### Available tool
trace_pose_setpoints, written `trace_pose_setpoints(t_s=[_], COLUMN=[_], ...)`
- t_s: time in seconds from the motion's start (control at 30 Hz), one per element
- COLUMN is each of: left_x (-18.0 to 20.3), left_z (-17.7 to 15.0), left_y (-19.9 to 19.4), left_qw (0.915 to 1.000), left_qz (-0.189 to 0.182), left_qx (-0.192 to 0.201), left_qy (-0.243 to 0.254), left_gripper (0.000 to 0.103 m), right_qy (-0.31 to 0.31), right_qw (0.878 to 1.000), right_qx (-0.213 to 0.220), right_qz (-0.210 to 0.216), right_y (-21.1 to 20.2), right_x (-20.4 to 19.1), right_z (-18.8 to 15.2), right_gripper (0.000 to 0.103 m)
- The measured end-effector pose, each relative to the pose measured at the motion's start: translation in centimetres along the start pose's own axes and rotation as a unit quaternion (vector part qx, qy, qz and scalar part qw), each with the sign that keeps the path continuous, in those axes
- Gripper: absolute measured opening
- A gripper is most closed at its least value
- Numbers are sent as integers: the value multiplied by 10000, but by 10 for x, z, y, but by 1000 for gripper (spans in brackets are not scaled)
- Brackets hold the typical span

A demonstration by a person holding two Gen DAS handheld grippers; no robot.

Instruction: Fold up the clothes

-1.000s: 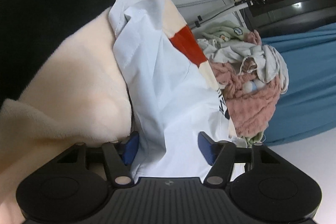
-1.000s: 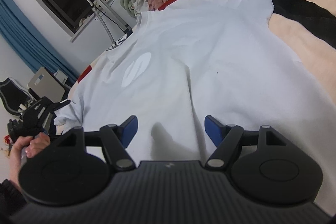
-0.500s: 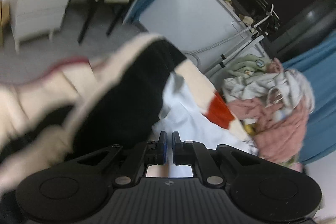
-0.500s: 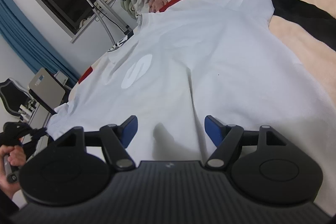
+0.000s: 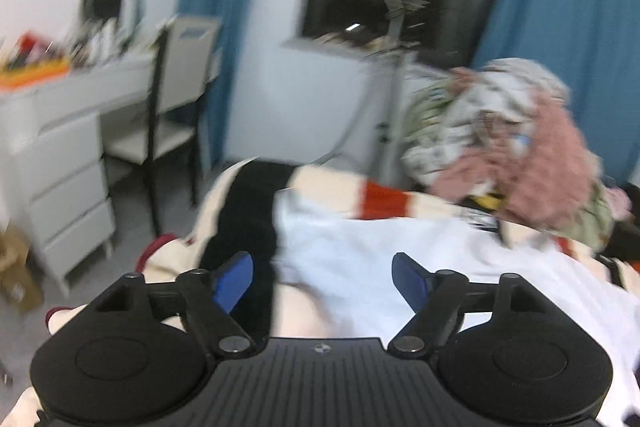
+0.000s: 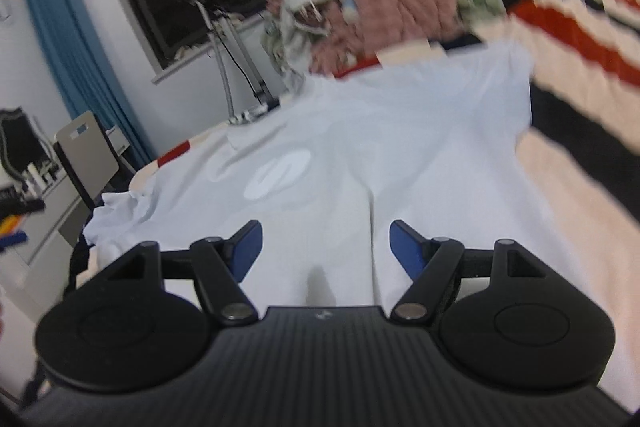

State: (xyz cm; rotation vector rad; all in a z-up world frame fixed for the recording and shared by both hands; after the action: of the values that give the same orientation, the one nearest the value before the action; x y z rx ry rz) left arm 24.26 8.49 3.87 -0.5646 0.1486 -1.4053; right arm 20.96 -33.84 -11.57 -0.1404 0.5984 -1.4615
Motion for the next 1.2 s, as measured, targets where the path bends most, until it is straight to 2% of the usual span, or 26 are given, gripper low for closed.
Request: trace_pose_setpoints(t_s=[0.1, 0.2, 0.23, 0.3, 0.47, 0.6, 0.73, 0.8, 0.87, 0.93, 1.03, 1.1, 1.2], left_x=[39, 67, 73, 83, 86, 75, 67, 66, 64, 62, 59, 58, 57], left_z=[-26, -56, -66, -80, -113, -137, -148, -148, -149, -150, -152, -153, -155], left_y=[-40, -83, -96, -113, -137, -141, -152, -157, -158, -156, -149, -144, -135], left_qw=[9983, 9960, 9944, 9927, 9885, 9866, 9834, 9824, 9822, 9826, 9844, 9856, 9874], left_qz=[-344, -681, -815, -930, -1289, -1443, -1589, -1617, -1632, -1663, -1596, -1537, -1448], left_qx=[154, 58, 97, 134, 116, -168, -40, 137, 137, 43, -26, -62, -116], left_qy=[450, 581, 669, 754, 786, 746, 879, 928, 922, 824, 742, 698, 633], left_gripper=[87, 88, 92, 93, 96, 96, 102, 103, 103, 103, 103, 103, 103], right_qy=[-405, -826, -903, -1045, -1079, -1118, -1136, -1078, -1017, -525, 695, 1381, 2014], right_qw=[9987, 9943, 9933, 9914, 9892, 9878, 9882, 9885, 9888, 9916, 9869, 9805, 9745], right_qx=[312, 677, 718, 784, 991, 1074, 1006, 1041, 1076, 1184, 1355, 1268, 910], right_qz=[-27, 31, 15, -25, -77, -131, -206, -193, -178, 60, 538, 589, 392], right_y=[-13, -32, -38, -50, -84, -107, -117, -119, -121, -119, -99, -70, -19], right_x=[-9, -15, -16, -19, -25, -29, -34, -33, -32, -18, 21, 50, 95], right_z=[5, 5, 5, 6, 14, 8, 0, 3, 6, 14, 34, 47, 54], right_gripper=[73, 72, 72, 72, 72, 72, 72, 72, 72, 73, 73, 73, 73])
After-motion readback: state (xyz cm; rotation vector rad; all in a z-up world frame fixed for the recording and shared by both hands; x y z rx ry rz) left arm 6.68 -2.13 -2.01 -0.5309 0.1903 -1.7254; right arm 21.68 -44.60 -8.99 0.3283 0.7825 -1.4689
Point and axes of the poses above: each gripper's, at about its wrist camera, not at the fingertips, and y roughly the way its jaws point, x to its right, z to its top, the point moved 3 cm from there along y, roughly the way its jaws point, and after that the axes turned 7 degrees about -y, right-handed, at the moved point
